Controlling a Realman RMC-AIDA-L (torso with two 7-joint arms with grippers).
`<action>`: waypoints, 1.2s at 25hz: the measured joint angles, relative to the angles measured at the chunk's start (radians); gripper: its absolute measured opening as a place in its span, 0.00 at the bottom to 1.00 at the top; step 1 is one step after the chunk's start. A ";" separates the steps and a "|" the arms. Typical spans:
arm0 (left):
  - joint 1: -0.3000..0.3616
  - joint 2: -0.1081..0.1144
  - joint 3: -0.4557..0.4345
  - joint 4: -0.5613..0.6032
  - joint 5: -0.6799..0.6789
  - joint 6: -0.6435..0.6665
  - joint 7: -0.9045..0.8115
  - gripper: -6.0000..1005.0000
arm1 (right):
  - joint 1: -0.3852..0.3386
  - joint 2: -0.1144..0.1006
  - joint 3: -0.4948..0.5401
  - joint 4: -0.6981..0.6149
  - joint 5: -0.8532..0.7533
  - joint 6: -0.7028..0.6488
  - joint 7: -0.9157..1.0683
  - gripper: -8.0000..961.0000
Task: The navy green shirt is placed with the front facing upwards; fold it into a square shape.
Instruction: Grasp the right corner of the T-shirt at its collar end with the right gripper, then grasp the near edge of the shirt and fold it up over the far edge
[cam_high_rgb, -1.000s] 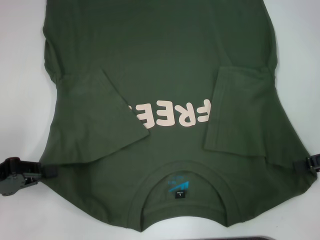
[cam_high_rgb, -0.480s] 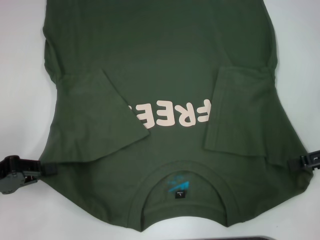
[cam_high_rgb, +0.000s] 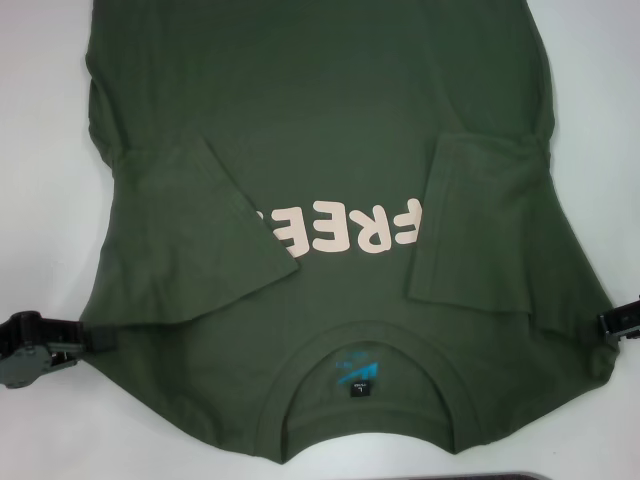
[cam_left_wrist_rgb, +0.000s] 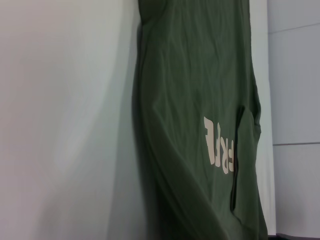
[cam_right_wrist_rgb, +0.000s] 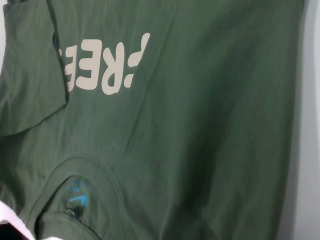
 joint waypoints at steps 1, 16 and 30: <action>-0.001 0.000 0.000 0.000 0.000 0.001 0.000 0.11 | -0.001 0.000 0.001 -0.004 0.000 0.001 0.001 0.71; -0.001 0.004 0.011 -0.001 0.005 0.028 0.012 0.11 | -0.009 -0.009 0.004 -0.014 -0.024 -0.003 -0.003 0.07; 0.040 0.007 0.162 0.050 0.049 0.120 0.037 0.12 | -0.090 0.001 0.013 -0.204 -0.062 -0.125 0.002 0.04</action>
